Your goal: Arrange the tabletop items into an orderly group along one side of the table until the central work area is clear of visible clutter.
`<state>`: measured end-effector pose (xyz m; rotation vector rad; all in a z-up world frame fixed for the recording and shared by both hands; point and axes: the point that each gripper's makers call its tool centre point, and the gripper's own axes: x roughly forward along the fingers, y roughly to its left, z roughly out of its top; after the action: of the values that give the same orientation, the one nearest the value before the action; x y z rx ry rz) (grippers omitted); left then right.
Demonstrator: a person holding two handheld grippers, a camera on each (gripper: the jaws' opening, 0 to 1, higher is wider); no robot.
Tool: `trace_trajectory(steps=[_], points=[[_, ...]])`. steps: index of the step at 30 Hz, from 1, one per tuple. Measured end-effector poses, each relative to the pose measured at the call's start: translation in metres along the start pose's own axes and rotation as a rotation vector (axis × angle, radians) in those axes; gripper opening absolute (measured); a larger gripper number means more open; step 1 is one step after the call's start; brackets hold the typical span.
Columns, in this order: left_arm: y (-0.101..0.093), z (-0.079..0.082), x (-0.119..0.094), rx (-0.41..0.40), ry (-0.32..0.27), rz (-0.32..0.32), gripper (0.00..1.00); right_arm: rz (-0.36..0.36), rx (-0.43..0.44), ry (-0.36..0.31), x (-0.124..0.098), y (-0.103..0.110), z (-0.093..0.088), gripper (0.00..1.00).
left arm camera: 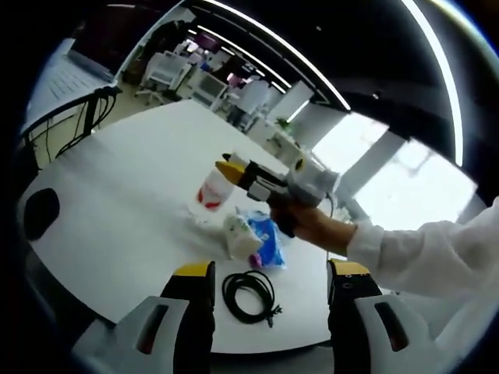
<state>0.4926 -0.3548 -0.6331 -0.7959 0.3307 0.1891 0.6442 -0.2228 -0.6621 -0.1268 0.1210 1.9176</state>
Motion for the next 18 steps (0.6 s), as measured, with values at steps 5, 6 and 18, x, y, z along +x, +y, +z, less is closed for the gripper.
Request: trace_trajectory(steps=[5,6,18], points=[[0.0002,0.0,0.0001,-0.001,0.0,-0.001,0.54,-0.004,0.004,0.003,-0.0004,0.0005,0.0006,0.23],[0.0004,-0.0001,0.0001,-0.003,0.0,-0.001,0.54,-0.008,0.0,0.005,-0.0004,0.0002,0.0007,0.23],[0.0016,0.0009,-0.0006,-0.024,-0.008,-0.001,0.54,-0.019,0.013,0.017,0.0037,-0.0052,-0.0016,0.24]])
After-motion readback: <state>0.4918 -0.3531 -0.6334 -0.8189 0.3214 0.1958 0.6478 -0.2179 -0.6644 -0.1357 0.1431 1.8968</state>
